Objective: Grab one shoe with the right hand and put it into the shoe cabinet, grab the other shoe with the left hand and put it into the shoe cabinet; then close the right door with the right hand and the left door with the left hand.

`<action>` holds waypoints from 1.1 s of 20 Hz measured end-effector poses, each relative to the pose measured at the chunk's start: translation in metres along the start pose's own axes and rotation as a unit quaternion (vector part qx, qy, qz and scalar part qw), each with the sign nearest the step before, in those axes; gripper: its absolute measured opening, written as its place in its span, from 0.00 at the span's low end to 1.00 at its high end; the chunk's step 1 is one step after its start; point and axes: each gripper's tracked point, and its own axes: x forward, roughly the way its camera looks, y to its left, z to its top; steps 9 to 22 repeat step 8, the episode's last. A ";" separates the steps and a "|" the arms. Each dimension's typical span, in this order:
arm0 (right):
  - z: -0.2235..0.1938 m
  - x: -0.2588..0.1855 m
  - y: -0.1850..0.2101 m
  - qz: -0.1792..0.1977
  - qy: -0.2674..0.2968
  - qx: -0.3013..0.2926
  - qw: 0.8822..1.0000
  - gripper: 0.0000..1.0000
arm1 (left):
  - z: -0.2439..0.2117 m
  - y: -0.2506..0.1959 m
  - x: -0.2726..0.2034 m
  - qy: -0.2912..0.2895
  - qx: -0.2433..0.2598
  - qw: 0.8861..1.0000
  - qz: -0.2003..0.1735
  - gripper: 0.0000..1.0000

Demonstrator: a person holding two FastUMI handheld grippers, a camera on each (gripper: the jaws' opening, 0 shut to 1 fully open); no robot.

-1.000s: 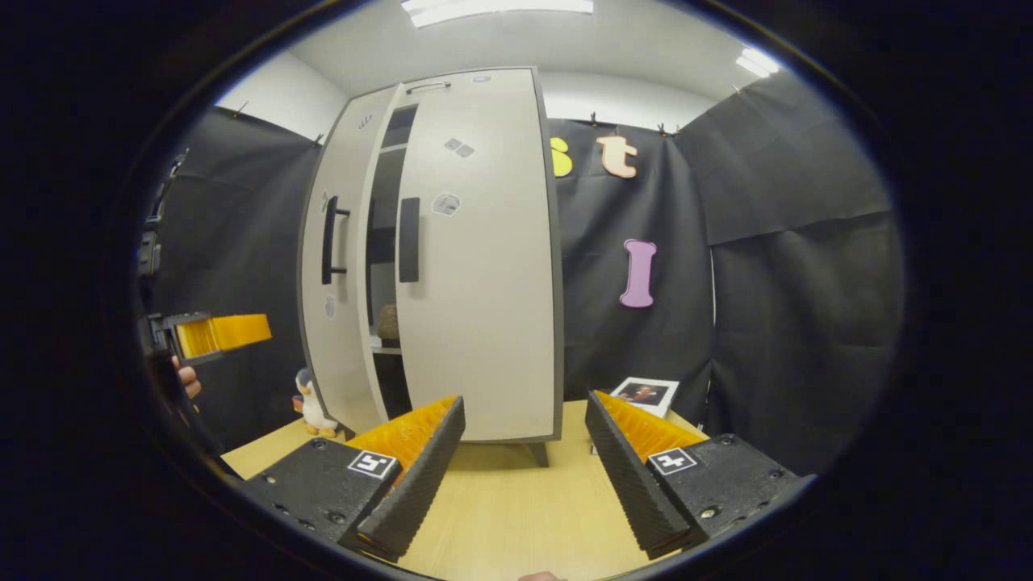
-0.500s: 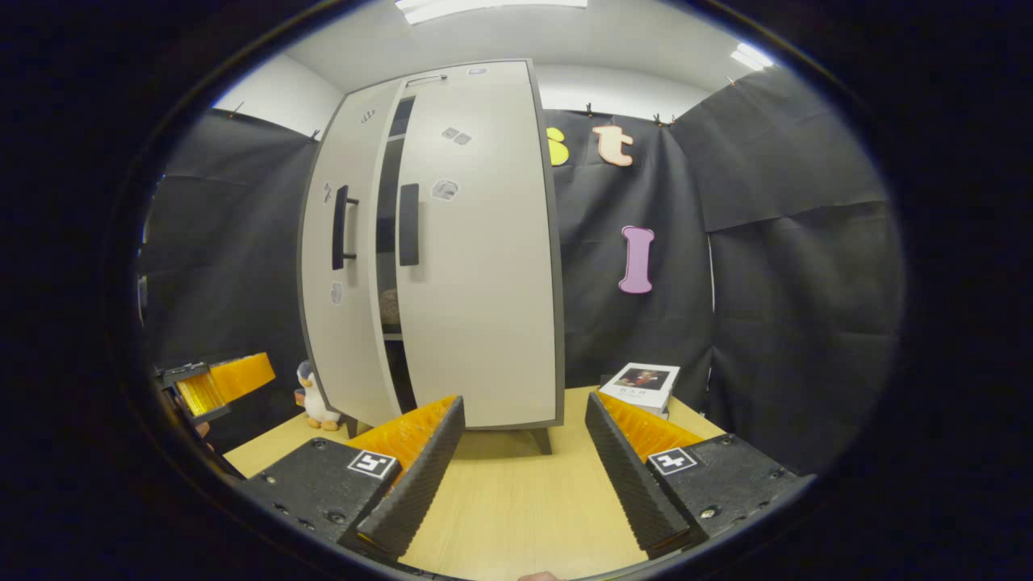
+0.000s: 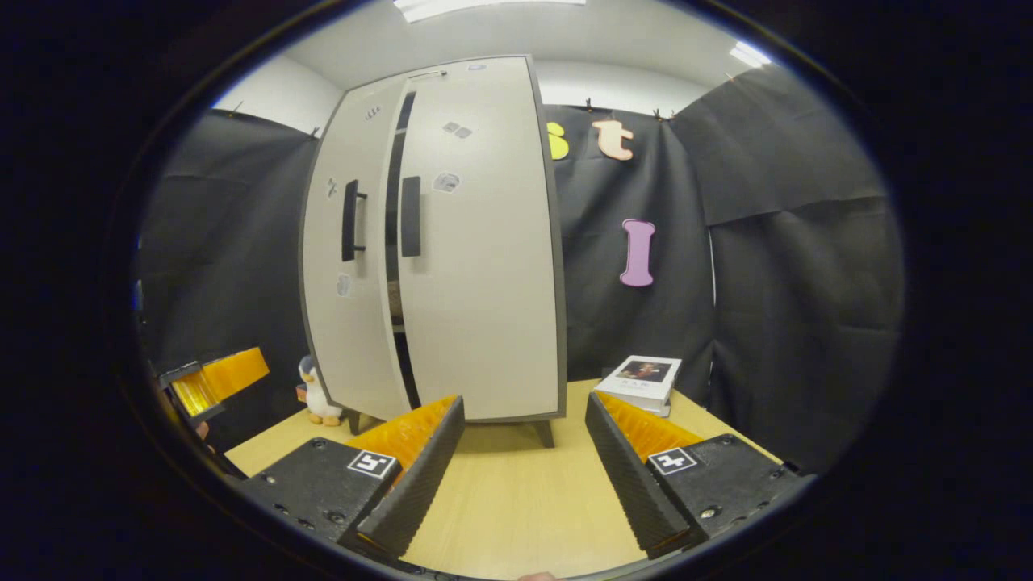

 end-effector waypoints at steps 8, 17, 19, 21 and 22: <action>-0.002 -0.005 0.010 0.015 -0.007 0.005 1.000 0.94 | 0.017 -0.002 0.000 -0.021 0.008 1.000 0.003 0.95; -0.002 -0.005 0.010 0.015 -0.007 0.005 1.000 0.94 | 0.017 -0.002 0.000 -0.021 0.008 1.000 0.003 0.95; -0.002 -0.005 0.010 0.015 -0.007 0.005 1.000 0.94 | 0.017 -0.002 0.000 -0.021 0.008 1.000 0.003 0.95; -0.002 -0.005 0.010 0.015 -0.007 0.005 1.000 0.94 | 0.017 -0.002 0.000 -0.021 0.008 1.000 0.003 0.95; -0.002 -0.005 0.010 0.015 -0.007 0.005 1.000 0.94 | 0.017 -0.002 0.000 -0.021 0.008 1.000 0.003 0.95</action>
